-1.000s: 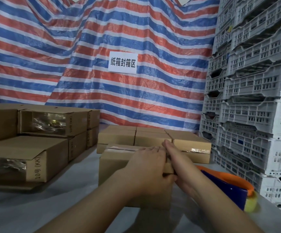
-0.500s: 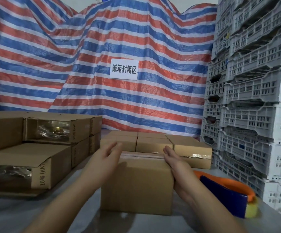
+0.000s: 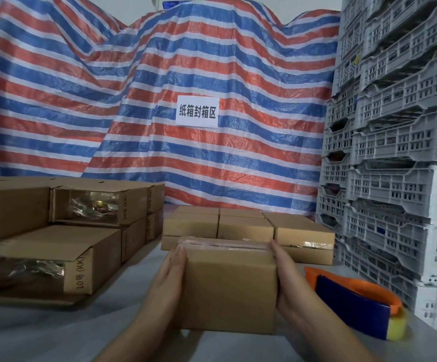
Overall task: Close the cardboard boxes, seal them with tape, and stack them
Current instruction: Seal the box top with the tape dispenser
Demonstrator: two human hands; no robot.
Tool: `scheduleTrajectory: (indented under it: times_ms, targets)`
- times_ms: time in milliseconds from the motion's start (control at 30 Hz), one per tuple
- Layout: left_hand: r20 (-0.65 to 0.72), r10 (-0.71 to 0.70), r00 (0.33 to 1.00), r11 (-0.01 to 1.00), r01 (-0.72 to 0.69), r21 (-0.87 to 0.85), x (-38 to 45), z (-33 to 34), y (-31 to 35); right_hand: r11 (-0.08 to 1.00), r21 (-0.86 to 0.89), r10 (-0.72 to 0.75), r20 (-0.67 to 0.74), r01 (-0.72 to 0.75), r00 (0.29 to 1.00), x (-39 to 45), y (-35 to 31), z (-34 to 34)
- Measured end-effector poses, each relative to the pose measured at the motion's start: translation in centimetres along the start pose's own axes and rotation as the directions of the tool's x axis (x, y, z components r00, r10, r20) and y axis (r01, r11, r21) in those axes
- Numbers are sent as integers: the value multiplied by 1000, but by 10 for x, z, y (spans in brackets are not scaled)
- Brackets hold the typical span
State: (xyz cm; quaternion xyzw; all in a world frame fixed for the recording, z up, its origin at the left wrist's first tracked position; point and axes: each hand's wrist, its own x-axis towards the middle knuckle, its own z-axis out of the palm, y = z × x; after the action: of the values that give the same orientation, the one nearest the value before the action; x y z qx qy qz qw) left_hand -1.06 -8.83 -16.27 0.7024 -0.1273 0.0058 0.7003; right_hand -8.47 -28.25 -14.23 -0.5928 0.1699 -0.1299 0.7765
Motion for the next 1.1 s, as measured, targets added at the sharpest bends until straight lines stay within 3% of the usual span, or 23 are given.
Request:
scheduleTrajectory:
  times_ms: [200,367,500,700,800,1000,1100]
  targets:
    - [160,-39,986,999,41,-10,-8,-17,3,995,-39,95,-42,-96,995,-2,16,-2]
    - [82,-7,997,1000,6,12,1,-18,10,954,-296,-49,27,55,998,-6,8,4]
    - [89,-42,995,994,33,104,22,-18,21,833,-529,-181,17,163,983,11,-4,13]
    - [154,-109,982,986,87,144,58,-21,30,730,-641,-185,152,239,971,43,-4,9]
    - [152,-147,977,977,119,177,74,-20,37,743,-620,-216,133,251,967,51,-5,14]
    - [127,-346,929,912,302,277,94,-33,37,757,-653,25,-15,-29,1000,73,-27,18]
    - [115,-407,906,894,370,254,97,-40,22,821,-540,162,-87,-183,983,82,-23,23]
